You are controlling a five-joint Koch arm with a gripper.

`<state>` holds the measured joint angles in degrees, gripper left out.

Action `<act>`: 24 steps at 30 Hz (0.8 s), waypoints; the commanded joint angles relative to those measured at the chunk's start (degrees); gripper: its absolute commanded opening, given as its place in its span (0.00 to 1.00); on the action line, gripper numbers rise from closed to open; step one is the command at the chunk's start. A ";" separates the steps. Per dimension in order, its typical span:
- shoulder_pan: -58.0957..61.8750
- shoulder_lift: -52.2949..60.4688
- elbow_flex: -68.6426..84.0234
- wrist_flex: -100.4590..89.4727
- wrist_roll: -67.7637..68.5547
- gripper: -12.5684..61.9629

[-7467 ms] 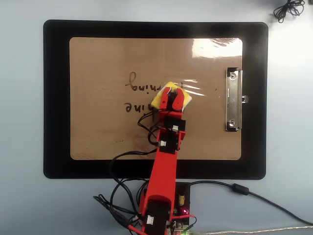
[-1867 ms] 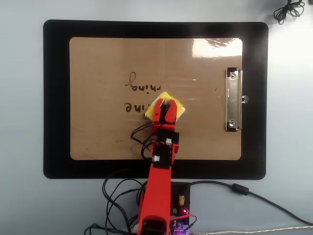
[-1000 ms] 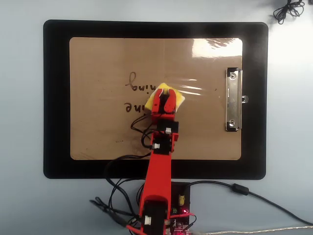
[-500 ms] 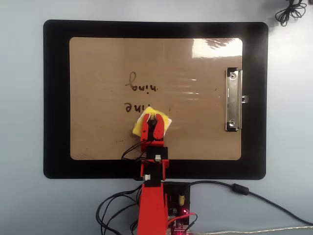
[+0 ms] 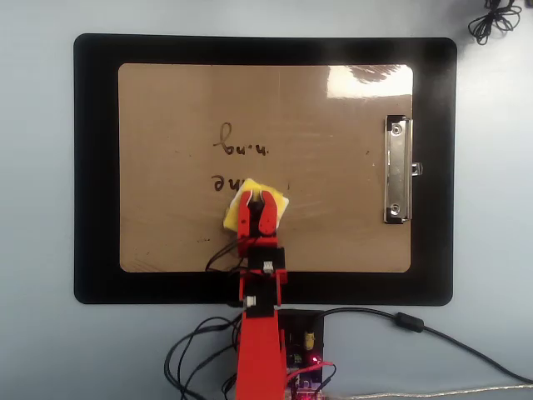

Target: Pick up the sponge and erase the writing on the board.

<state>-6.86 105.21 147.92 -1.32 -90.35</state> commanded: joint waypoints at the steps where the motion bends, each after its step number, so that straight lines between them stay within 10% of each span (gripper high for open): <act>1: -0.62 9.40 4.48 1.58 1.41 0.06; 11: -0.79 -40.34 -43.42 -3.60 1.67 0.06; 20: -6.42 -6.77 -7.29 -2.99 -1.41 0.06; 24: -8.44 -11.07 -10.20 -3.69 -2.55 0.06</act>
<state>-13.97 96.33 139.39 -4.13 -90.44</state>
